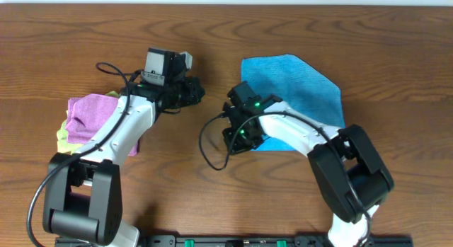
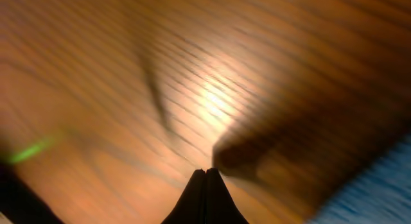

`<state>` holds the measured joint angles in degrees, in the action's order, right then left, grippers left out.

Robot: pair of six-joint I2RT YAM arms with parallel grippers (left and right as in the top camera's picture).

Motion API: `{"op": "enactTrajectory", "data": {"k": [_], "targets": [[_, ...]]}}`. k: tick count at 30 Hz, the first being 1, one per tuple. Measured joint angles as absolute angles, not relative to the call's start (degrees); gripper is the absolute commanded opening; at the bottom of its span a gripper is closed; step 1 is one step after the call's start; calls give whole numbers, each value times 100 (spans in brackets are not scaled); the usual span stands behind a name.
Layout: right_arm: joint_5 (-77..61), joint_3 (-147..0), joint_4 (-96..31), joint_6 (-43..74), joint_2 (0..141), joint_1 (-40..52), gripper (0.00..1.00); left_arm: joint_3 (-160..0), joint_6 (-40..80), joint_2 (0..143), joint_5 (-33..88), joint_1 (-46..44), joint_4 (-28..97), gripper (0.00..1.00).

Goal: Fold the cloth
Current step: 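Pull the cloth corners apart with both grippers to spread it flat, then release the cloth and move the left gripper to its lower left corner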

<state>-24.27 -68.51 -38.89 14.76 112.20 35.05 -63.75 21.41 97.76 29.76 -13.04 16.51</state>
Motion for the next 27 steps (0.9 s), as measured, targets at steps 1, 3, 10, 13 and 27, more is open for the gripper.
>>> {"op": "enactTrajectory", "data": {"k": [1,3,10,13,27], "targets": [[-2493,-6847,-3760,1557,11222,3555,1,-6375,2110,9776,2976,-1282,1651,6],[-2606,-6849,-3546,1695,11222,3601,1,-6375,2075,9771,2978,-1267,1653,15],[-2357,-7238,-4001,2064,11098,3389,23,-6375,1981,9695,2971,-1238,1988,97],[-2043,-7500,-4340,2016,10584,2943,59,-6375,1981,9592,2980,-1236,2169,95],[-1612,-7454,-7312,1052,7953,-913,89,-6375,3238,9395,3476,-1806,2650,95]]}}
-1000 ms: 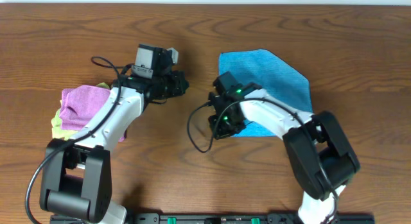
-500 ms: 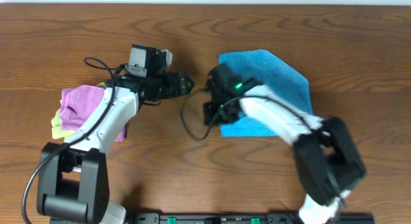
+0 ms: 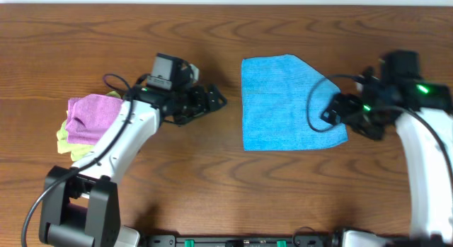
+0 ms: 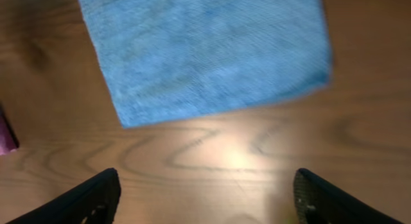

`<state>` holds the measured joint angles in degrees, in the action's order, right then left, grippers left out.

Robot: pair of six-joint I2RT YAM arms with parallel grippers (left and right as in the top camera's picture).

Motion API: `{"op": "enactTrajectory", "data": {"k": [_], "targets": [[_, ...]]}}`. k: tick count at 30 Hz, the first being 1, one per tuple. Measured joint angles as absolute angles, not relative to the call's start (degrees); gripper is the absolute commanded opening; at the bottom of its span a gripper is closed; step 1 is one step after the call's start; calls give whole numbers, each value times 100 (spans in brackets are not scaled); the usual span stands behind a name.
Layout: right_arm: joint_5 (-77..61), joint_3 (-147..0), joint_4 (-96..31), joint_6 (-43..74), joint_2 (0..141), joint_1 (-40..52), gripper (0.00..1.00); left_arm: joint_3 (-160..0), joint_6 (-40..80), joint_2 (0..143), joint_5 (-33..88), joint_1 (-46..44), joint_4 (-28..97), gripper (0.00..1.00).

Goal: Fold the cloth
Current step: 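Release the cloth and move the left gripper to its lower left corner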

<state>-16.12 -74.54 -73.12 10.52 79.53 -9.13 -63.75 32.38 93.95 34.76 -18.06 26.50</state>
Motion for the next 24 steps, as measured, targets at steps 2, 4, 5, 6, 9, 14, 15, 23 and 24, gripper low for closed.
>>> {"op": "enactTrajectory", "data": {"k": [2,4,5,6,9,14,15,23,24], "targets": [[-1651,-7124,-7365,880,7415,-1306,89,-6375,3415,9395,3481,-1990,2657,95],[-1726,-6720,-7360,749,6923,-1616,89,-6372,3618,9395,3485,-2165,2637,95],[-1772,-6464,-7345,696,6676,-1776,89,-6370,3717,9395,3498,-2224,2633,95],[-1831,-6202,-7314,661,6462,-1909,88,-6359,3830,9395,3507,-2281,2578,95],[-2012,-5384,-7116,567,6001,-2257,88,-6169,4230,9395,3555,-2373,2235,95],[-2276,-4858,-6766,534,5874,-2668,89,-5548,4864,9395,3752,-2392,1492,95],[-2324,-4858,-6718,534,5876,-2753,88,-5356,5087,9395,3809,-2408,1173,95],[-2464,-4856,-6320,589,6128,-3312,89,-4556,6549,9395,3889,-2856,-176,95],[-2473,-4856,-6263,615,6213,-3371,89,-4499,6696,9395,3865,-2917,-183,95]]}}
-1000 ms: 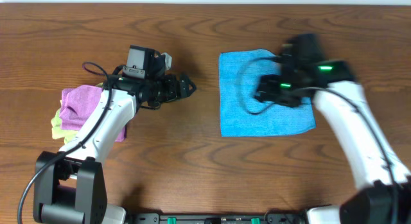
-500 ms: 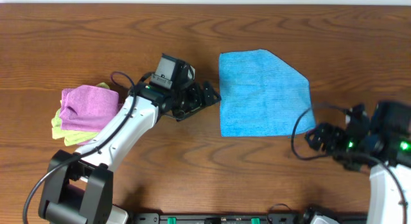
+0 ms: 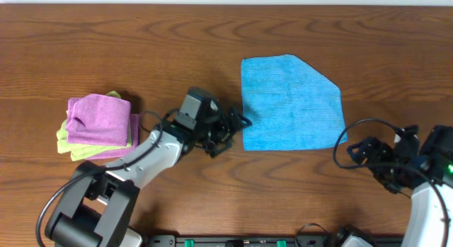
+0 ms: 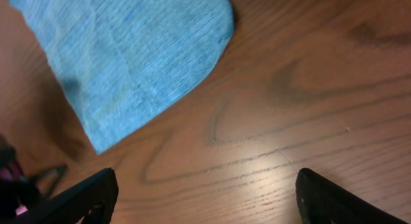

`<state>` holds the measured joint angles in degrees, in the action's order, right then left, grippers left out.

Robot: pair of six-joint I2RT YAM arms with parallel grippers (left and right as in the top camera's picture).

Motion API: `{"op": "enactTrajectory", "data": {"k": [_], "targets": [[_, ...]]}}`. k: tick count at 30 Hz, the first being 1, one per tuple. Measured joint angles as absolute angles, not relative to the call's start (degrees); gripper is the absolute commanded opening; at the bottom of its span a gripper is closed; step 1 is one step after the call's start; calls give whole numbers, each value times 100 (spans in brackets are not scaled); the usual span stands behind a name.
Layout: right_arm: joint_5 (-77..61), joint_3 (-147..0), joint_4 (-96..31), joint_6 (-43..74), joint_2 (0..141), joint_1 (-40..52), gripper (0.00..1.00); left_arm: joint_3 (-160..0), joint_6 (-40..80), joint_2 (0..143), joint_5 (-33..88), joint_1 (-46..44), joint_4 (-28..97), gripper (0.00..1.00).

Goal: Fold the cloth
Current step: 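Release the cloth and move the left gripper to its lower left corner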

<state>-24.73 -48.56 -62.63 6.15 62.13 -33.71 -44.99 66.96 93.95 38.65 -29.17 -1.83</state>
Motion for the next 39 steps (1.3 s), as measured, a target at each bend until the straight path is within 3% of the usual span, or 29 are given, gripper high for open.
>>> {"op": "enactTrajectory", "data": {"k": [12,28,39], "targets": [[-2620,-4856,-5863,836,7087,-3459,89,-4296,7555,9395,3358,-3039,-178,96],[-2641,-4856,-5756,969,7109,-3461,89,-4287,8147,9813,3039,-3323,-676,96],[-2749,-4856,-5765,987,7109,-3461,89,-4353,8565,10366,3142,-3579,-1990,96]]}}
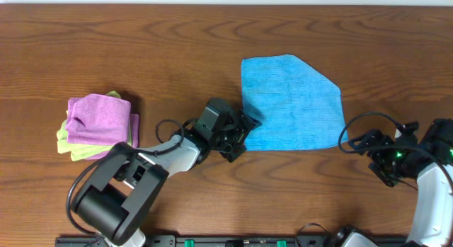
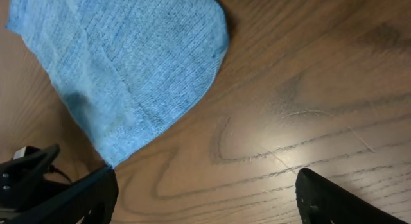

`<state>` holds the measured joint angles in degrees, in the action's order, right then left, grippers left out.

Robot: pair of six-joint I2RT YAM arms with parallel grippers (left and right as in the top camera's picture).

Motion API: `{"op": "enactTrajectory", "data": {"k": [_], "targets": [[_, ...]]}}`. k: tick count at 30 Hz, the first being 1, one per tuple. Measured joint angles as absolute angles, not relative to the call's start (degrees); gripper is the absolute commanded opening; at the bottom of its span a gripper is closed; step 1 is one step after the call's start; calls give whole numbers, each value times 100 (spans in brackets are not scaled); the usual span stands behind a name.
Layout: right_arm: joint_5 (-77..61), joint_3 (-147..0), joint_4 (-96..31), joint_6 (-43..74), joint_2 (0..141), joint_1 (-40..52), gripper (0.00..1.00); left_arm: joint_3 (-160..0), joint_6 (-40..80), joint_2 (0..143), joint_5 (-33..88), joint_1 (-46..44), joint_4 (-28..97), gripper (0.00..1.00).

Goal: Fold the cloth

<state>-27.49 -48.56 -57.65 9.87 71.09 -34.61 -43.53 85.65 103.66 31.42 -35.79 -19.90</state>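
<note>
A blue cloth (image 1: 290, 102) lies flat on the table, its far-right corner cut off at a slant. My left gripper (image 1: 245, 127) sits low at the cloth's near-left corner, and its jaws look open. My right gripper (image 1: 359, 144) hovers just right of the near-right corner. In the right wrist view the right gripper (image 2: 205, 208) is open over bare wood, with the blue cloth (image 2: 128, 63) ahead of it to the left. The left gripper's dark fingers (image 2: 29, 176) show at that view's lower left edge.
A pile of folded cloths, pink (image 1: 99, 118) on top of yellow (image 1: 65, 141), lies at the left of the wooden table (image 1: 106, 42). Cables trail from both arms over the table's front part.
My left gripper has shifted right, from just left of the cloth to its near-left corner. The right gripper has edged slightly closer to the near-right corner. The cloth lies unchanged.
First my right gripper was shut over the table at the cloth's near-left side, with the left gripper by the pile. Then the right arm stood right of the cloth, open, and the left neared the cloth. Both have since come to the cloth's near corners.
</note>
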Motion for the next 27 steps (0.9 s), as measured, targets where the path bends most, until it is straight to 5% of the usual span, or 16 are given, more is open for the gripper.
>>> {"op": "enactTrajectory", "data": {"k": [7,17,22,27], "targets": [[-2755,-4856,-5778,987,7109,-3461,89,-4431,8687,10464,3124,-3647,-2102,100],[-2768,-4856,-5780,989,7109,-3461,89,-4451,8648,10580,2860,-3741,-2108,66],[-2783,-4856,-5843,989,7109,-3461,89,-4528,8637,10779,2869,-3778,-2311,67],[-2788,-4856,-5940,991,7109,-3461,89,-4574,8611,10982,2939,-3778,-2596,51]]}}
